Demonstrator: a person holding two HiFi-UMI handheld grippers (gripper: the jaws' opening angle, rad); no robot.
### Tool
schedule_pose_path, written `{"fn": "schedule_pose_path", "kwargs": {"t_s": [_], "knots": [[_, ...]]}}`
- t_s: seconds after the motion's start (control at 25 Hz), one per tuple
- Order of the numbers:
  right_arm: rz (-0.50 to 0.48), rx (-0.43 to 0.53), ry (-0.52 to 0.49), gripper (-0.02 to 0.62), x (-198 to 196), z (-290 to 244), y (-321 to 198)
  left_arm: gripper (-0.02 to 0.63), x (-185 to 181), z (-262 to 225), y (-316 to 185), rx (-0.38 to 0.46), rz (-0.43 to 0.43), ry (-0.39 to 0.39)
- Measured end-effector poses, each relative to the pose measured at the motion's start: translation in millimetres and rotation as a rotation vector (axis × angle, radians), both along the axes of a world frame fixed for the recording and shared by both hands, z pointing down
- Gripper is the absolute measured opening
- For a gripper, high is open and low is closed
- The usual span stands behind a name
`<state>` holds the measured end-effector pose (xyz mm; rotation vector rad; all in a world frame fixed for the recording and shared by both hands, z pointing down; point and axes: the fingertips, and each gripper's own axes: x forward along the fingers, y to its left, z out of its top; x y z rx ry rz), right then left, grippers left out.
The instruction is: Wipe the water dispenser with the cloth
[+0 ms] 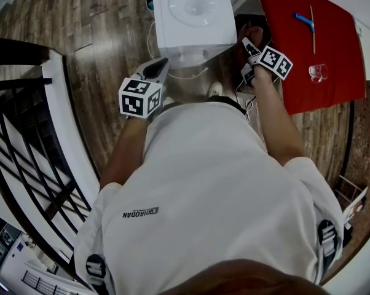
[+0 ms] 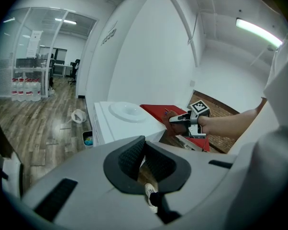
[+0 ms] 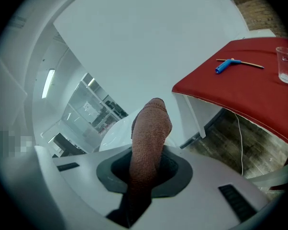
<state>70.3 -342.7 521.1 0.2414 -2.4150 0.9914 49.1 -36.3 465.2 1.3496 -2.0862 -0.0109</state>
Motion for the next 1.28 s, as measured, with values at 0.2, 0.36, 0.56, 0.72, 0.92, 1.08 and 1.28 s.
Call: {"fn": "schedule_pose_path", "kwargs": {"t_s": [0.2,0.36,0.56,0.72,0.92,1.08,1.28], "knots": [[-0.095,0.066,-0.103,0.051,-11,-25,52,-0.003,2,0,16,-0.014,-0.002,-0.004],[-0.295,0.097,-0.153,0.051,-29,-31,130,-0.003,2,0,36,-0.029,-0.030,-0.005],[-0.702,0.213,-0.119,0.051,-40,-11,241,-0.003,7,1,68,-0.040,-0.090,-0.008],[-0.919,0.332,-0.017,0.051,-41,25,291,-0.003,8,3,95,-0.052,-0.149,-0.008],[-0.994,0.390,0.081,0.051,-43,51,308,-0.004,12,3,125,-0.053,-0.213,-0.003],[-1.029,0.460,0.141,0.051,-42,62,306,-0.003,16,6,137,-0.055,-0.228,0.007],[-1.006,0.498,0.191,0.051,-36,73,288,-0.003,17,4,133,-0.043,-0.208,0.002]]}}
